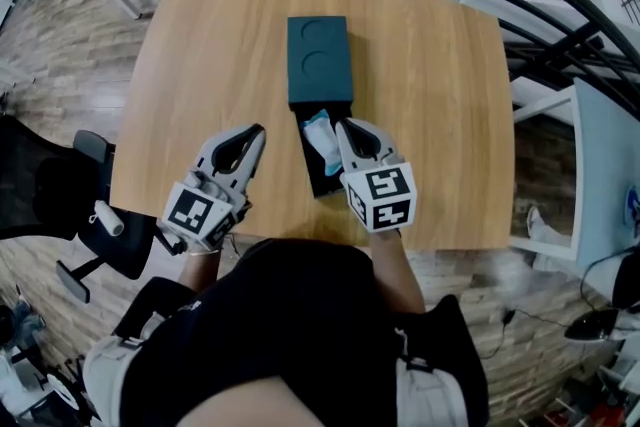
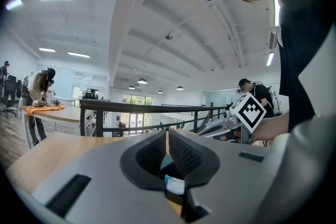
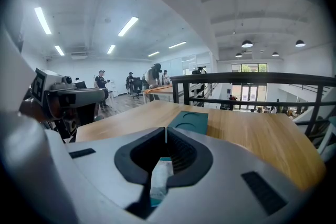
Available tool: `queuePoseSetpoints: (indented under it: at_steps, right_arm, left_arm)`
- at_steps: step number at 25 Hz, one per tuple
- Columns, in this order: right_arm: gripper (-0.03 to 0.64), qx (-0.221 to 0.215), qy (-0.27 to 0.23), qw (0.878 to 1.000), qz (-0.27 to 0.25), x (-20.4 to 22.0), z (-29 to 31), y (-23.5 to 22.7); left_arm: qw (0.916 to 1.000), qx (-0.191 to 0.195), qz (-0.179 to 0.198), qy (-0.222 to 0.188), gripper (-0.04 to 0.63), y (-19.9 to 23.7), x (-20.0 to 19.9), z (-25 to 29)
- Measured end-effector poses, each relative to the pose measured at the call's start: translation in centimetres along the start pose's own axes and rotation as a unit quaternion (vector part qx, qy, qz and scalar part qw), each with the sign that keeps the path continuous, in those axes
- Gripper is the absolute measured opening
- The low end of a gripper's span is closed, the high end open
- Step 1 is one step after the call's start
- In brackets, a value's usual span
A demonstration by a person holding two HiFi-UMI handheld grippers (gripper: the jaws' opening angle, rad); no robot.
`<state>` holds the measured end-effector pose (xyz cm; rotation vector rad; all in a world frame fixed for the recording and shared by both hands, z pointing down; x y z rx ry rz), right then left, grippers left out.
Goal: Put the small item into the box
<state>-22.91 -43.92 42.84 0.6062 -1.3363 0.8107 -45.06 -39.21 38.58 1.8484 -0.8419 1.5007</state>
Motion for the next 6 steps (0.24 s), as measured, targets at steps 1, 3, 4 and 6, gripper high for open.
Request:
queuePoseSetpoints:
  at_steps: [1, 3, 4, 6]
  right_arm:
    - [0.028, -0.001, -0.002, 1.0, 0.0, -0.01, 0.04, -0.02]
    - [0.029, -0.002, -0.006, 1.0, 0.0, -0.05, 0.13, -0.16]
    - [0.029, -0.002, -0.006, 1.0, 0.0, -0.04, 0.14, -0.25]
    - [0.028, -0.003, -0.007, 1.0, 0.001, 0.01, 0.14, -0.44]
  left_arm:
    - [1.0, 0.0, 0.0, 0.001, 0.025, 0.0, 0.08, -0.01]
    - [1.0, 0.001, 0.004, -0.003, 0.025, -0.05, 0.03, 0.2]
    - [1.0, 0.002, 0.005, -0.005, 0.025, -0.09, 0.03, 0.31]
    - [1.0, 0.003, 0.005, -0.007, 0.025, -0.17, 0.1, 0.49]
Point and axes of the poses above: the fingertips, and each gripper's own axes: z forward along the fingers, y to its left, x out of its underside, the point moved 8 cm from there along -z, backward along the fingers, and after that the axes turned 15 degrees about -y, right-handed, at the moved point
